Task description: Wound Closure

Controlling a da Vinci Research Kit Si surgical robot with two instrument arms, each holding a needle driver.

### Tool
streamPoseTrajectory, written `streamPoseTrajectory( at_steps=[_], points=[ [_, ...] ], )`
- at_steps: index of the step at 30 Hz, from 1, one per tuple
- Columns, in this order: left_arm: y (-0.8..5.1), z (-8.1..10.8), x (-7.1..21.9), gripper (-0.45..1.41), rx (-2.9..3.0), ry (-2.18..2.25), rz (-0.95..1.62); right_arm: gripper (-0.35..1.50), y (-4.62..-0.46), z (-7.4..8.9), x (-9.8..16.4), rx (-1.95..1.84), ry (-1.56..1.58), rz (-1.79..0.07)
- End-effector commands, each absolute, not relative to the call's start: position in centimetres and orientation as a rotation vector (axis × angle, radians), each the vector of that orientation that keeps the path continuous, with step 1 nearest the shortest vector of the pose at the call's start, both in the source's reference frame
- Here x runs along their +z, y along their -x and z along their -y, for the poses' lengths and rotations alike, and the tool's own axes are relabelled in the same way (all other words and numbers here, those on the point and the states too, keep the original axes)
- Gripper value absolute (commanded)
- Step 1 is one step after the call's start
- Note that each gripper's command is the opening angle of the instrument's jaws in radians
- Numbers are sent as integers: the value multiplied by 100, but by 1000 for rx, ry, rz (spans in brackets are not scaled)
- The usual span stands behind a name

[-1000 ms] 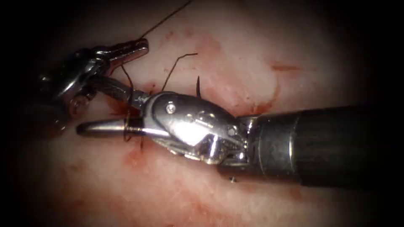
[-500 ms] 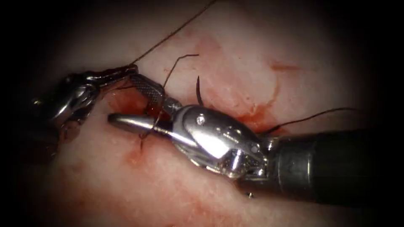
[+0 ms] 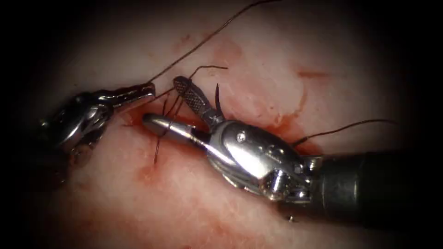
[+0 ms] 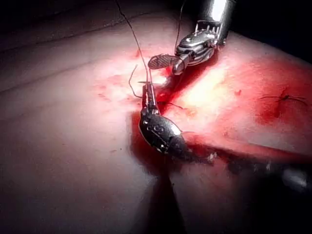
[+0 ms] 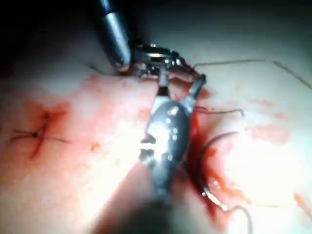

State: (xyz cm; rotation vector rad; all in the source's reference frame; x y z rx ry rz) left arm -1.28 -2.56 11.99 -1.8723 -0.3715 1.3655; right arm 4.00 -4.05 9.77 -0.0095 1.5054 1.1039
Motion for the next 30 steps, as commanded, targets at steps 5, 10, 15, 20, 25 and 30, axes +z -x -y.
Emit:
streamPoseTrajectory(
  at_steps=[5, 10, 15, 20, 25, 30],
  points=[
    [133, 265, 1204, -45, 1365, 1871, 374, 72, -397, 403, 984, 1169, 44, -1485],
    [136, 269, 1204, -45, 1363, 1869, 376, 72, -404, 403, 984, 1180, 35, -1490],
    [132, 268, 1202, -45, 1362, 1870, 381, 72, -405, 405, 983, 1173, 28, -1497],
    [127, 262, 1198, -45, 1356, 1863, 385, 72, -402, 409, 986, 1164, 22, -1476],
    [128, 253, 1192, -45, 1349, 1858, 392, 77, -418, 422, 1000, 1185, -32, -1414],
    [131, 243, 1191, -45, 1344, 1853, 392, 84, -443, 431, 1008, 1166, -164, -1425]
  ],
)
